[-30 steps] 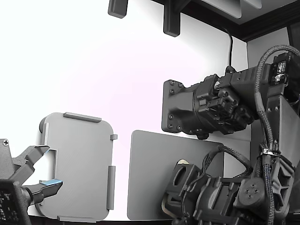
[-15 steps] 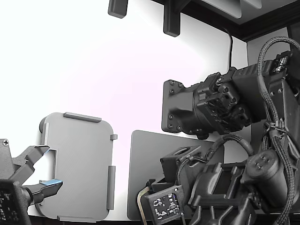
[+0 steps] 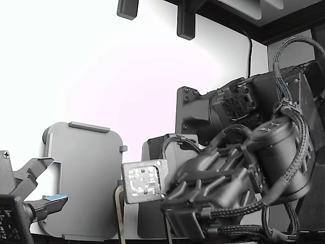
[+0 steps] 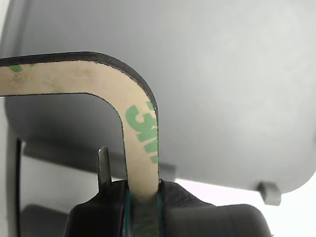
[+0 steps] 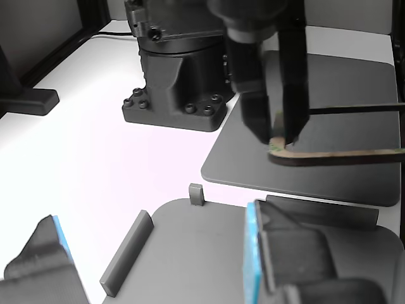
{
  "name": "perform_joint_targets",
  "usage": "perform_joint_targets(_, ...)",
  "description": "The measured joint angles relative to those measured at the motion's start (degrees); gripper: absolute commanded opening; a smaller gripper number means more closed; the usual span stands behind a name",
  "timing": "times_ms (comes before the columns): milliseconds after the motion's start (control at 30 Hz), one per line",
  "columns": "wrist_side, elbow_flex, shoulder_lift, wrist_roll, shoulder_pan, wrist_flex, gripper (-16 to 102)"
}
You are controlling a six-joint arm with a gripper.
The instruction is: Move top rectangular frame to the holder.
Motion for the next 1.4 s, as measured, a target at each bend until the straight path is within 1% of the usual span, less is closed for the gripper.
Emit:
perform_joint_targets(167,1.85,-3.34,-2.37,-1.05,-5.45,0.00,-11)
perform_joint_targets(367,0.97,-8.70,-7.65,-4.04,-10.90,0.00,-10)
perform_joint_targets(500,-0.79,-12.48,-11.78,-5.98,-13.54,0.00,-10)
perform_joint_targets(600,-1.14,-14.50,-14.68,-6.59,-15.03,0.00,-10)
perform_joint_targets(767,-1.76,-15.03,-16.52,-8.61,-16.35,0.00,-10)
perform_joint_targets(1100,-0.70,-11.51,-16.70,-9.05,-16.79,0.00,-10)
perform_joint_targets(1400,-0.44,-11.43,-17.31,-8.88,-17.49,0.00,-10)
